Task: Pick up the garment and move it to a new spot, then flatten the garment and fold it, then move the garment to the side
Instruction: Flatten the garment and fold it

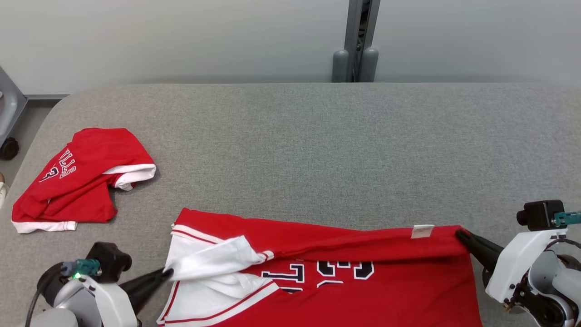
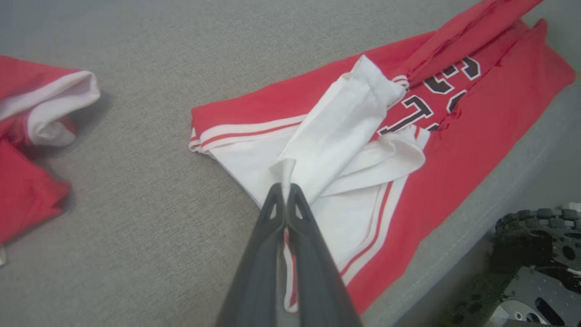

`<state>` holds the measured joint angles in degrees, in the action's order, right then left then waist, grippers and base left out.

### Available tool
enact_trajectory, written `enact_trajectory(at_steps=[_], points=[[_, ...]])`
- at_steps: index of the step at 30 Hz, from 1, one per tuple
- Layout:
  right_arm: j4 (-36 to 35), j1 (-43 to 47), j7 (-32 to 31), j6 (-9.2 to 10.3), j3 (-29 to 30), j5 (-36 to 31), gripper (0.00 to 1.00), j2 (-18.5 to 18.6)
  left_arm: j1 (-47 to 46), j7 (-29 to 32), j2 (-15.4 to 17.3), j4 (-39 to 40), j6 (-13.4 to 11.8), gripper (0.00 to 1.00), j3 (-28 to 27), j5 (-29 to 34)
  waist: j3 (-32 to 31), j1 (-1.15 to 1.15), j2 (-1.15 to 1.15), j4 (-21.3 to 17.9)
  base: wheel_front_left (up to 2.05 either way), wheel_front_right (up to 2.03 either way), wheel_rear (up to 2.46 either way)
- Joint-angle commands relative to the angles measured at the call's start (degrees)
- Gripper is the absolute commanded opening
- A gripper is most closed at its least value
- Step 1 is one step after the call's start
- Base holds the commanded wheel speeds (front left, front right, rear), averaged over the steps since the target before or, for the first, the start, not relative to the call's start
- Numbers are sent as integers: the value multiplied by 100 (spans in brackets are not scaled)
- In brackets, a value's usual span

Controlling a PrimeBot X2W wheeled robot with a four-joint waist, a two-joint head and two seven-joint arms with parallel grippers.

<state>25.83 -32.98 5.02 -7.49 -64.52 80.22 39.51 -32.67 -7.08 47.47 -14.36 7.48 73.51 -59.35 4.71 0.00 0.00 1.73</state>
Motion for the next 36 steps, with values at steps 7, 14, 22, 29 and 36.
enact_trajectory(at_steps=[7, 14, 22, 29, 36], points=[[-84, 158, -248, -1, -66, -8, 0, 113, 265, 277, 107, 304, 1, 0, -12, 216, -29, 0, 0, 26, 0, 0, 0], [-267, 241, -469, -1, -97, 88, 0, 219, 344, 325, 172, 386, 0, 0, -11, 203, -72, 0, 0, 40, 0, 0, 0], [-296, 312, -622, -1, -76, 127, 0, 302, 410, 440, 203, 566, 1, 0, -11, 114, -106, 0, 0, 37, 0, 0, 0], [-162, 354, -747, -1, -64, 165, 0, 241, 518, 646, 213, 634, 0, 0, -10, -124, -79, 0, 0, 52, 0, 0, 0], [-20, 355, -693, -1, 33, 185, 100, 162, 562, 521, 98, 468, -70, 100, -39, -157, -119, 0, 0, 64, 0, 0, 0]])
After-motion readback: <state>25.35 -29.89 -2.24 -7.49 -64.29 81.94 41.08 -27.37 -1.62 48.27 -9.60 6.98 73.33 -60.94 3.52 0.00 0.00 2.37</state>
